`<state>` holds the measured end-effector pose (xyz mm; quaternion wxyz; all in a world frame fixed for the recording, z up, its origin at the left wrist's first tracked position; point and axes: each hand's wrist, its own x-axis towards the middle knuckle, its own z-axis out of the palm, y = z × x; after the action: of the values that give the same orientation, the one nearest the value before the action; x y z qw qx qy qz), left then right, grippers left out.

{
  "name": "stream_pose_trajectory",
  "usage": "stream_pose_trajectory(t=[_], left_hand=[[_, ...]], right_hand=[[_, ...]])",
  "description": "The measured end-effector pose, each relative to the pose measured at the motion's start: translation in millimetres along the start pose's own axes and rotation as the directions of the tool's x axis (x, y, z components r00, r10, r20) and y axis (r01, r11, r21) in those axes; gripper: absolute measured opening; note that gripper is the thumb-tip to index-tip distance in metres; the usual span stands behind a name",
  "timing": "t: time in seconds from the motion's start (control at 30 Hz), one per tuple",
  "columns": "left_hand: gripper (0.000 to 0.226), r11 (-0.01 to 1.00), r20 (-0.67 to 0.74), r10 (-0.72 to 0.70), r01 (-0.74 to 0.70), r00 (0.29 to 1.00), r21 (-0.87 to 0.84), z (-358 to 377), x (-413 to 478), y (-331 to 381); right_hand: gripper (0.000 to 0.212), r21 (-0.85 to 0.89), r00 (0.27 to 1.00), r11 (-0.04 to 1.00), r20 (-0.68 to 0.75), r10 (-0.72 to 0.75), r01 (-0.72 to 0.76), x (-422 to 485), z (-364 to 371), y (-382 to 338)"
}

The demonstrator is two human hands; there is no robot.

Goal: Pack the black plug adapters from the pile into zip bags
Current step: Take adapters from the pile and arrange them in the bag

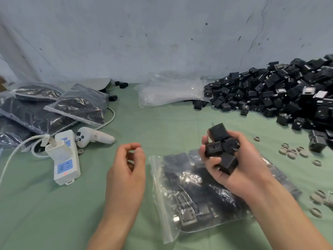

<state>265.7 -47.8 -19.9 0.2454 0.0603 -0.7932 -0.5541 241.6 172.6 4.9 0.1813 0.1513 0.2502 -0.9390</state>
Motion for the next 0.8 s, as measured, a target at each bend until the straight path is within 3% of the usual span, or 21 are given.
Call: stream_pose_trajectory(t=[0.13, 0.23, 0.33, 0.4, 0.5, 0.57, 0.63, 0.7, 0.8], left_hand=[[0.022, 0.99, 0.215, 0.135, -0.121, 0.967, -0.077, 10, -3, 19], [0.033, 0.976, 0.349, 0.218, -0.209, 0.911, -0.064, 18, -5, 24], [0.023, 0.958, 0.377, 0.28, -0.284, 0.883, -0.047, 24, -8, 26], [0.016, 0.964, 0.359, 0.264, -0.242, 0.895, -0.106, 26, -11, 28], [0.008, 0.945, 0.32, 0.179, -0.072, 0.93, -0.319, 19, -7, 29], [0.006, 0.894, 0.254, 0.043, 0.076, 0.966, -0.442, 8, 1, 24], [0.005, 0.806, 0.259, -0.132, 0.256, 0.957, -0.534, 0, 5, 16], [0.007, 0.798, 0.321, -0.22, 0.359, 0.921, -0.484, 4, 3, 11], [0.007, 0.927, 0.321, -0.203, 0.287, 0.925, -0.24, 13, 0, 4]], right_hand=[[0.038, -0.337, 0.999, 0.941, 0.018, 0.048, -0.039, -2, 12, 12], [0.035, -0.587, 0.999, 0.81, 0.042, 0.018, 0.01, -4, 19, 22], [0.033, -0.649, 0.999, 0.76, 0.034, -0.018, 0.036, -7, 25, 27], [0.033, -0.624, 1.0, 0.781, 0.026, -0.013, 0.027, -9, 26, 28], [0.039, -0.546, 0.999, 0.838, 0.037, 0.03, -0.005, -12, 28, 23], [0.037, -0.481, 0.999, 0.877, 0.031, 0.041, -0.021, -13, 26, 15], [0.036, -0.434, 1.0, 0.901, 0.01, 0.023, -0.017, -12, 23, 9], [0.036, -0.431, 1.0, 0.902, -0.005, 0.017, -0.017, -11, 20, 8], [0.035, -0.433, 0.999, 0.901, -0.035, 0.021, -0.034, -9, 18, 11]])
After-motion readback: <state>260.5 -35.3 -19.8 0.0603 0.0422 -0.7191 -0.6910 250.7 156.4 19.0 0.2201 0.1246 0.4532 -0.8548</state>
